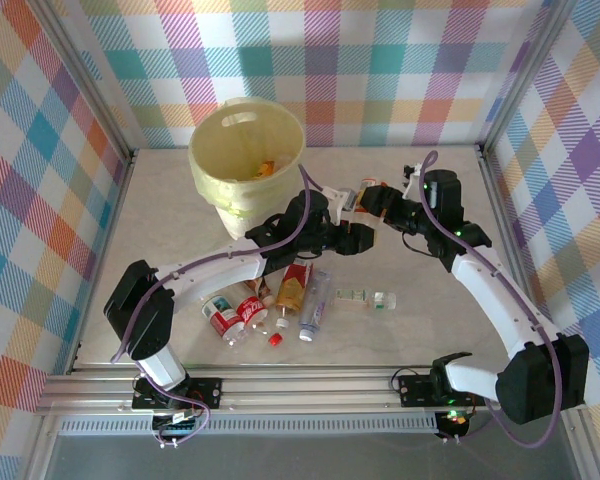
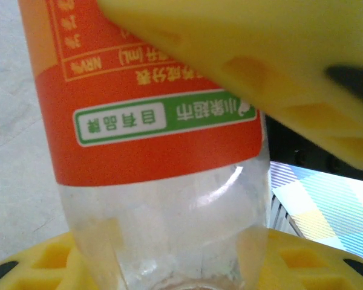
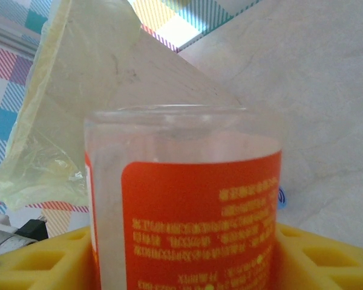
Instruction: Put the plastic bottles in the bin
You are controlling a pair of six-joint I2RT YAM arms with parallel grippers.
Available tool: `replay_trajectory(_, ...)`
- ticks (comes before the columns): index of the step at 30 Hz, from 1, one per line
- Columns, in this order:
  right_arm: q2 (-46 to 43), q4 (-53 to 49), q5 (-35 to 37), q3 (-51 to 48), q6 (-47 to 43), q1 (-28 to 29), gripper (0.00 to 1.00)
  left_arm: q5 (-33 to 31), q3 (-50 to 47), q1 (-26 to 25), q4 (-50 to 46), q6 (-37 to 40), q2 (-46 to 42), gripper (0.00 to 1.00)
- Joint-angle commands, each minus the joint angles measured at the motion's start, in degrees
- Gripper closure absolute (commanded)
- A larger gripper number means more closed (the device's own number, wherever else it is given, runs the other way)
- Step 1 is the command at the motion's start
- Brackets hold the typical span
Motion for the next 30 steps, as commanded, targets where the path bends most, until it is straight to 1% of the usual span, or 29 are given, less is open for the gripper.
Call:
replay_trajectory(1, -2.04, -0.7, -0.27, -0.11, 0.18, 0.49, 0.23, 1.02, 1.04, -0.74, 0.23, 2.98, -2.64, 0.52)
replay_trajectory(3, -3.0, -2.46, 0.42, 0.22, -1.14, 0.37, 0.11, 1.05, 1.19, -0.41, -1.53, 3.29, -3.68, 0.52)
replay_trajectory(4, -3.57, -3.01, 0.53, 0.23, -1.93, 0.32, 0.08, 1.38, 1.21, -0.16, -2.28, 3.25, -4.24, 0.52)
replay_trajectory(6, -5.2, -3.79, 0.61, -0.29, -3.5, 0.27, 0.03, 1.43, 1.05, 0.34, -4.17, 3.42, -5.59, 0.52)
replay_trajectory(8, -7.36, -4.17, 0.21, -1.12, -5.15, 0.27, 0.01, 1.15, 0.89, 1.02, -6.23, 3.94, -7.11, 0.52)
replay_trajectory(11, -11.29, -5.22, -1.95, -2.0, -8.71, 0.26, 0.0, 0.85, 1.5, 2.24, -10.62, 5.55, -9.11, 0.52)
replay_trajectory(15, -15.98, -7.38, -9.35, -2.1, -14.86, 0.27, 0.0, 0.49, 3.58, 4.3, -17.77, 8.24, -11.44, 0.52)
replay_trajectory(18, -18.5, -10.42, -14.7, -1.36, -18.91, 0.27, 0.0, -0.15, 7.07, 6.2, -25.48, 10.94, -12.46, 0.51)
replay_trajectory(23, -21.6, -12.43, -21.87, -1.0, -23.02, 0.27, 0.0, -2.17, 15.26, 9.26, -37.57, 16.71, -12.98, 0.5)
replay_trajectory(26, -22.45, -12.57, -24.32, -1.0, -23.86, 0.27, 0.0, -4.2, 20.54, 11.25, -43.22, 19.87, -12.64, 0.49)
replay_trajectory(28, -22.5, -12.81, -24.53, -0.91, -24.01, 0.27, 0.0, -4.77, 23.85, 13.03, -46.12, 21.43, -12.2, 0.49)
replay_trajectory(30, -22.22, -13.32, -24.19, -0.82, -24.31, 0.27, 0.0, -6.97, 28.32, 15.11, -50.22, 22.84, -10.86, 0.48)
